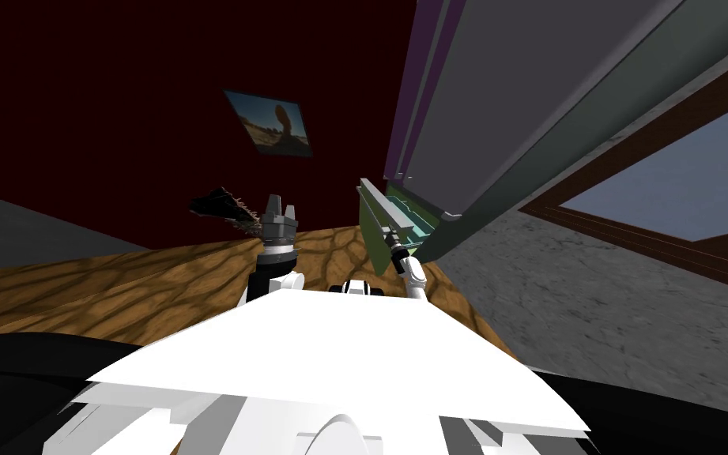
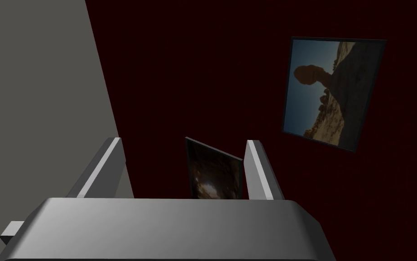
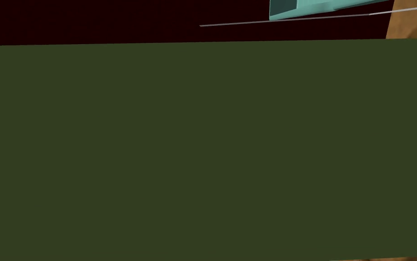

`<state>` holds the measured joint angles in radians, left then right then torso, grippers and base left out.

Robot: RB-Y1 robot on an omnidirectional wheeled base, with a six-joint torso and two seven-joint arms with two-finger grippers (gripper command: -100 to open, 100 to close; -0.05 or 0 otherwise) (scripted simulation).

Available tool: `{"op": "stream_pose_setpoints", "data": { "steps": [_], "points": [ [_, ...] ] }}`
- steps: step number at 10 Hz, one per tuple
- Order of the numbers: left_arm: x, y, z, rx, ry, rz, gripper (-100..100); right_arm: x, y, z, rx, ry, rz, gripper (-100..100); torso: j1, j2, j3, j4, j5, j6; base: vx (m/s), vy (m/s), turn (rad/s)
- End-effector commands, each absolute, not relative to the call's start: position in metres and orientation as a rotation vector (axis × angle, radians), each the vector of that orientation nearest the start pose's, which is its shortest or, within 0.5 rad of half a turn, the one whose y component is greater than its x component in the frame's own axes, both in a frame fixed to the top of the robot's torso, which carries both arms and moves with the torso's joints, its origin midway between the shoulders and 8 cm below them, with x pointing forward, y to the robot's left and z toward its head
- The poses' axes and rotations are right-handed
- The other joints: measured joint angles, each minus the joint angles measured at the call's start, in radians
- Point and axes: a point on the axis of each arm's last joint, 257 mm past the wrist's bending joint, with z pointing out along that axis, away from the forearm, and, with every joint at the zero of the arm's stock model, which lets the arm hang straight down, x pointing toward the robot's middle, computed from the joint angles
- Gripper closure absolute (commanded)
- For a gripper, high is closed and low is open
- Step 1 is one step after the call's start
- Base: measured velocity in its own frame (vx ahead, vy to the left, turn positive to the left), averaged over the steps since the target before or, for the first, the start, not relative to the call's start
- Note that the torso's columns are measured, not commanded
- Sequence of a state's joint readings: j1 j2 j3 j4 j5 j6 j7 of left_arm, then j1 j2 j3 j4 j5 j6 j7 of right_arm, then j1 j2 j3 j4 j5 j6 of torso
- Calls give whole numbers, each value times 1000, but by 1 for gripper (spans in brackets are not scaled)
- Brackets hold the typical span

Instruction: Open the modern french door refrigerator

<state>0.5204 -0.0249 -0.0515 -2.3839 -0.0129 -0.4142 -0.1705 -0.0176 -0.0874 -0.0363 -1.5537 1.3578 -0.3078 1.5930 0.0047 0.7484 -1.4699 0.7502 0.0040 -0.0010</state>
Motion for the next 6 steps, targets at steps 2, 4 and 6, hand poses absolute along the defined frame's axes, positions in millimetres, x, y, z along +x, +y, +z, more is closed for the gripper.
{"op": "stream_pose_setpoints", "data": {
  "steps": [2,4,6],
  "points": [
    [338,265,48,-610,640,-1178,0,541,-191,-214,-1233,1045,-949,0,0,2,1,-1,0,2,0,-4,21],
    [338,265,48,-610,640,-1178,0,540,-191,-219,-1240,1054,-946,0,-3,-1,-1,-6,-2,3,10,3,14],
    [338,265,48,-610,640,-1178,0,539,-191,-223,-1245,1059,-943,0,-5,-4,-2,-8,-3,3,8,3,11]
  ]
}}
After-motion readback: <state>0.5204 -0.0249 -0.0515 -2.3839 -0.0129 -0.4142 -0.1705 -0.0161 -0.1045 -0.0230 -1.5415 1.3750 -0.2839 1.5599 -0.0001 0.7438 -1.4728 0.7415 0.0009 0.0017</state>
